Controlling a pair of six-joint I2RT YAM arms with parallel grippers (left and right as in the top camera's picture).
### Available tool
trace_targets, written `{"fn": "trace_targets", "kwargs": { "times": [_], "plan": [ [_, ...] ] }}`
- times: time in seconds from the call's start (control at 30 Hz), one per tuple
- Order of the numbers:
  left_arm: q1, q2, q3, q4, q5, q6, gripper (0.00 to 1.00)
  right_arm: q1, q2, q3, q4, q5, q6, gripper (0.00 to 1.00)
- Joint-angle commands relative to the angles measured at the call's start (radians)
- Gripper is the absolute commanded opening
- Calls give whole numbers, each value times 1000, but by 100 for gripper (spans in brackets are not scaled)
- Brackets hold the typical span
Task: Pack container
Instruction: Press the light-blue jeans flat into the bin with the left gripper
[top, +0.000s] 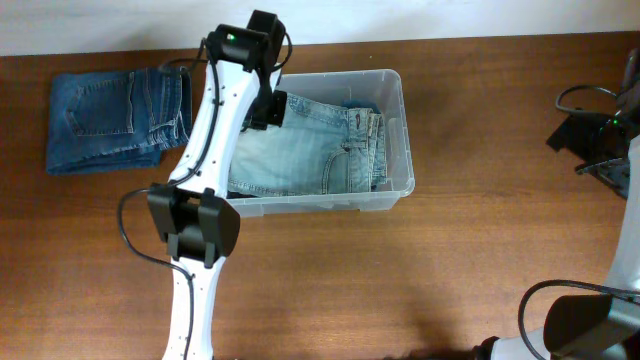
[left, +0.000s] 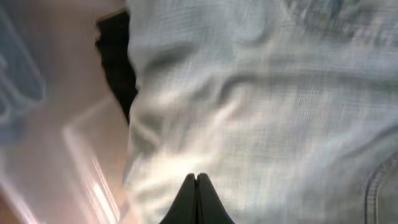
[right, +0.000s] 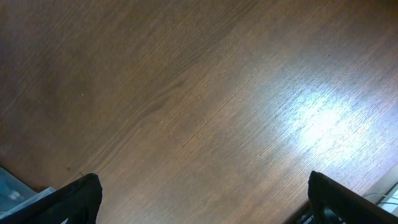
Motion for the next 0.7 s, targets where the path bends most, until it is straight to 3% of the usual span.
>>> {"fn": "trace_targets", "kwargs": {
  "times": [0.0, 0.1, 0.33, 0.67],
  "plan": [
    [6, -18, 7, -56, -14, -68, 1, -3, -15, -3, 0, 2, 9, 98],
    [1, -18, -21, -56, 4, -129, 1, -3, -15, -3, 0, 1, 9, 98],
    [2, -18, -183, -42, 3, -136, 1, -3, -15, -3, 0, 2, 9, 98],
    [2, -18, -427, 130, 34, -135, 1, -3, -15, -3, 0, 2, 9, 98]
  ]
}}
